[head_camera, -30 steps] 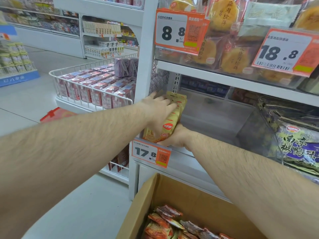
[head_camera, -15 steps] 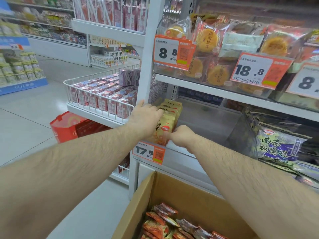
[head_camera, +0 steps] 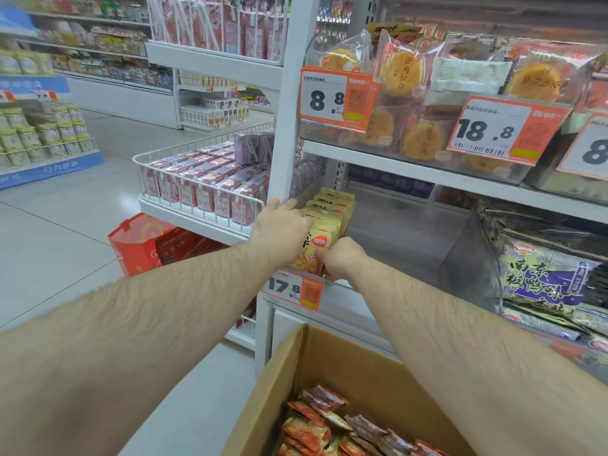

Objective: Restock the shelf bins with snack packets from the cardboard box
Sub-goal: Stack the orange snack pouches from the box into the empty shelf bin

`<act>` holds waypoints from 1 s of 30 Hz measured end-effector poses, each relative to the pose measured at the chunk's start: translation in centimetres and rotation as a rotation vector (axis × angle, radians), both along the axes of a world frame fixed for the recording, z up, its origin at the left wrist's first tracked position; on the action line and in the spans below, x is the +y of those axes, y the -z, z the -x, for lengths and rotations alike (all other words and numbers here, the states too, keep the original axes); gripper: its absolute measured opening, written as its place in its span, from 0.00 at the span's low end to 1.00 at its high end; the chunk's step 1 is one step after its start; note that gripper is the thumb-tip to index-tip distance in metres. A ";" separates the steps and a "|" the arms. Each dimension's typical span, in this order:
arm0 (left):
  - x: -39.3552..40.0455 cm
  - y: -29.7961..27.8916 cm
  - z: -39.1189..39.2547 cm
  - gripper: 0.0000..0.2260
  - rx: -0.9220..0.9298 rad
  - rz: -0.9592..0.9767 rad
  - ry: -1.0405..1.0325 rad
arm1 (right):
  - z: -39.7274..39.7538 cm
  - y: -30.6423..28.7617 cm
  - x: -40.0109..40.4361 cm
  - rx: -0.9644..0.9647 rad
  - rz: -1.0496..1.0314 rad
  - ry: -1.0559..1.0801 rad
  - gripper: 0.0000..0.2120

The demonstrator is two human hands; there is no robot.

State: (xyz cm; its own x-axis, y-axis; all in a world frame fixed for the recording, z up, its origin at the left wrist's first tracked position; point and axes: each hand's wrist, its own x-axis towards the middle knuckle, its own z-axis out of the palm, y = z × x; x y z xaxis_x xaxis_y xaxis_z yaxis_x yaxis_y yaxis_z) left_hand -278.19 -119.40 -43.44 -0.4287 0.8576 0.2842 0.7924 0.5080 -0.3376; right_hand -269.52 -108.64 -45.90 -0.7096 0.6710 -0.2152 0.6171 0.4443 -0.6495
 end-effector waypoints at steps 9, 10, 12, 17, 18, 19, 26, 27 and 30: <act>-3.9 -0.2 -5.6 0.22 -0.283 -0.332 0.093 | -4.2 -2.1 -0.7 -0.091 -0.289 -0.043 0.14; -4.4 0.1 -6.7 0.21 -0.318 -0.390 0.109 | -5.3 -2.5 -1.3 -0.090 -0.390 -0.027 0.14; -5.6 0.8 -8.7 0.19 -0.440 -0.437 0.132 | -7.9 -2.5 -3.1 0.015 -0.719 -0.038 0.10; -7.1 3.8 -13.2 0.13 -0.886 -0.053 0.059 | -15.3 4.2 -7.1 0.635 -0.860 -0.217 0.10; -7.2 4.7 -13.7 0.13 -0.937 0.018 0.030 | -16.4 6.8 -7.0 0.545 -0.763 -0.220 0.10; -7.2 5.6 -14.2 0.14 -0.996 0.062 -0.001 | -17.2 9.5 -6.6 0.386 -0.669 -0.205 0.10; -6.7 9.1 -13.5 0.14 -1.293 0.049 -0.179 | -18.0 23.8 -4.4 -0.438 -0.342 -0.244 0.13; -6.5 9.4 -13.2 0.12 -1.308 0.027 -0.199 | -17.3 25.2 -4.8 -0.419 -0.332 -0.248 0.14; -6.1 10.2 -12.4 0.07 -1.374 -0.021 -0.276 | -14.7 28.4 -5.7 -0.328 -0.337 -0.236 0.14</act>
State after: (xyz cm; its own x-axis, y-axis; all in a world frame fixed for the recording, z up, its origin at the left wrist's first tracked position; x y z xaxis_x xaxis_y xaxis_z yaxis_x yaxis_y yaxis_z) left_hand -265.82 -125.51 -53.67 -0.5231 0.7017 -0.4837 0.3542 0.6952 0.6255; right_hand -254.80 -114.37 -74.26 -0.7816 0.5711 -0.2508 0.6216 0.7469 -0.2363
